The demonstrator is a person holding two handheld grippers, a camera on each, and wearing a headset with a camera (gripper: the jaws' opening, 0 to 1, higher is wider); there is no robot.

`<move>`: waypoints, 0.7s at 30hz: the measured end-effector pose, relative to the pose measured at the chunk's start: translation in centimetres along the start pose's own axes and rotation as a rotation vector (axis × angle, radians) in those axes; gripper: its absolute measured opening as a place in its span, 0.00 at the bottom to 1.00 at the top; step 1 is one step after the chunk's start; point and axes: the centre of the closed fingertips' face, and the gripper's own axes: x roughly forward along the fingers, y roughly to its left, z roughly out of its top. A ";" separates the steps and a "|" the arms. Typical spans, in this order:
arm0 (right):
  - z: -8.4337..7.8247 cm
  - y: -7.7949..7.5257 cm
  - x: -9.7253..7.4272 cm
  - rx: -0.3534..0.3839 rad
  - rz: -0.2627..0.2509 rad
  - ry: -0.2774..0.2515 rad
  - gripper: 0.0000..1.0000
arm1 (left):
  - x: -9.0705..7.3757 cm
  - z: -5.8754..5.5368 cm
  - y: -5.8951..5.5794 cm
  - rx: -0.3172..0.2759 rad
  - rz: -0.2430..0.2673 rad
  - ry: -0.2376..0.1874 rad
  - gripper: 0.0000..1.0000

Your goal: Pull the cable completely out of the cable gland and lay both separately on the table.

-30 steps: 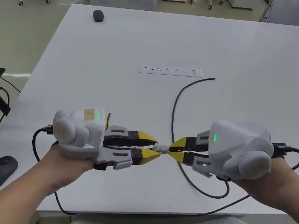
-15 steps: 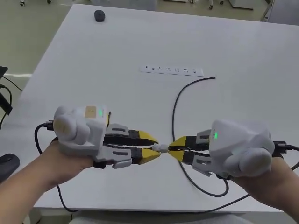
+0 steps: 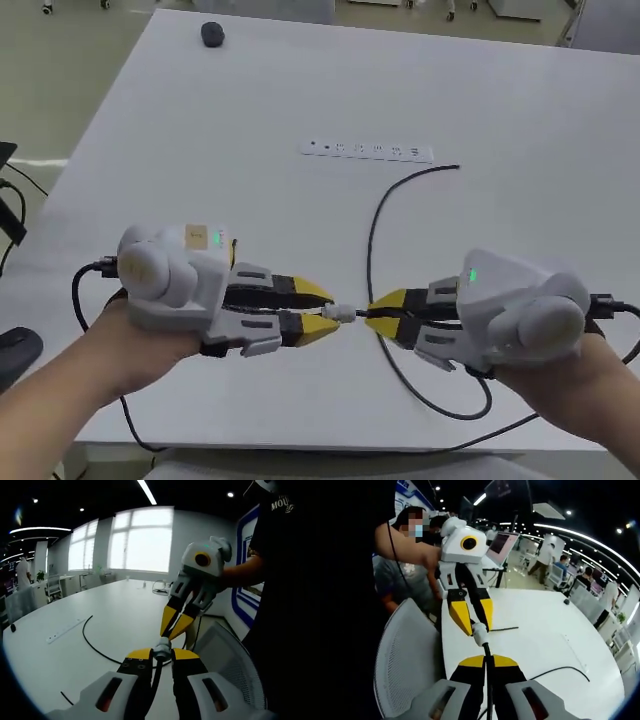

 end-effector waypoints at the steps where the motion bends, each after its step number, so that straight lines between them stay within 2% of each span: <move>1: -0.3 -0.1 0.1 -0.002 -0.011 0.010 0.00 | 0.0 -0.1 0.1 0.002 0.009 0.010 0.15; 2: -0.5 -0.2 0.1 0.000 -0.020 0.016 0.00 | 0.0 -0.3 0.2 -0.017 0.014 0.019 0.15; 8: -1.6 -0.8 -0.1 0.081 -0.057 0.009 0.00 | 0.0 -0.3 0.4 -0.029 0.030 0.021 0.15; 14: -3.1 -1.1 0.1 0.107 -0.084 0.034 0.00 | 0.1 -0.8 0.4 -0.045 0.044 0.042 0.15; 19: -5.6 -1.8 0.1 0.170 -0.116 0.073 0.00 | 0.2 -1.3 0.5 -0.053 0.055 0.059 0.14; 21: -6.1 -1.8 0.0 0.185 -0.115 0.079 0.00 | 0.2 -1.5 0.6 -0.052 0.060 0.063 0.15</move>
